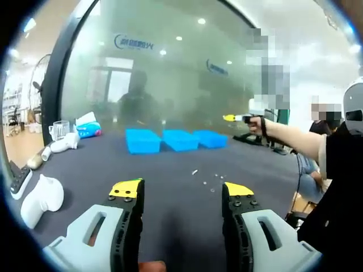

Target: Sort the screws, nuts, and washers into the corresponding bins

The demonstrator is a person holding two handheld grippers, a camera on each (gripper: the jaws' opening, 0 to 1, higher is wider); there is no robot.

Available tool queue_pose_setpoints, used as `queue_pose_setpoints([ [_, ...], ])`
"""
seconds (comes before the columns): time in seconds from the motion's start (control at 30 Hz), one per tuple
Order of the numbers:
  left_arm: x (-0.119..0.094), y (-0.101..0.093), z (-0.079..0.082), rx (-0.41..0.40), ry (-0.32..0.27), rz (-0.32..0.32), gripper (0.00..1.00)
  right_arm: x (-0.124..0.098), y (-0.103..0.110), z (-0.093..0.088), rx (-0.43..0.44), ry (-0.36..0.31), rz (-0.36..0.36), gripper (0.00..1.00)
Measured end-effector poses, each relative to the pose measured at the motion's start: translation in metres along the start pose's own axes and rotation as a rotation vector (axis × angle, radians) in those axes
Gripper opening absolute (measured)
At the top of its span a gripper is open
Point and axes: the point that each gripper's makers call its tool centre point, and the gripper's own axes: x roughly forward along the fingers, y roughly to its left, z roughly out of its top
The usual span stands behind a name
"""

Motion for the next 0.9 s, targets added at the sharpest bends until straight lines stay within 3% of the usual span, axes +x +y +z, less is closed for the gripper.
queue_pose_setpoints([
  [0.27,0.000,0.001,-0.002,-0.001,0.001,0.007,0.53,0.027,-0.008,-0.005,-0.013,0.034,-0.041,0.01],
  [0.7,0.000,-0.001,-0.003,-0.008,-0.001,0.000,0.53,0.030,-0.016,-0.016,-0.036,0.053,-0.073,0.02],
  [0.8,0.000,0.000,-0.005,-0.012,0.001,0.001,0.53,0.026,-0.016,-0.020,-0.060,0.048,-0.081,0.06],
  [0.9,0.001,0.002,-0.007,-0.018,0.009,0.006,0.53,0.022,-0.014,-0.020,-0.070,0.037,-0.075,0.20],
])
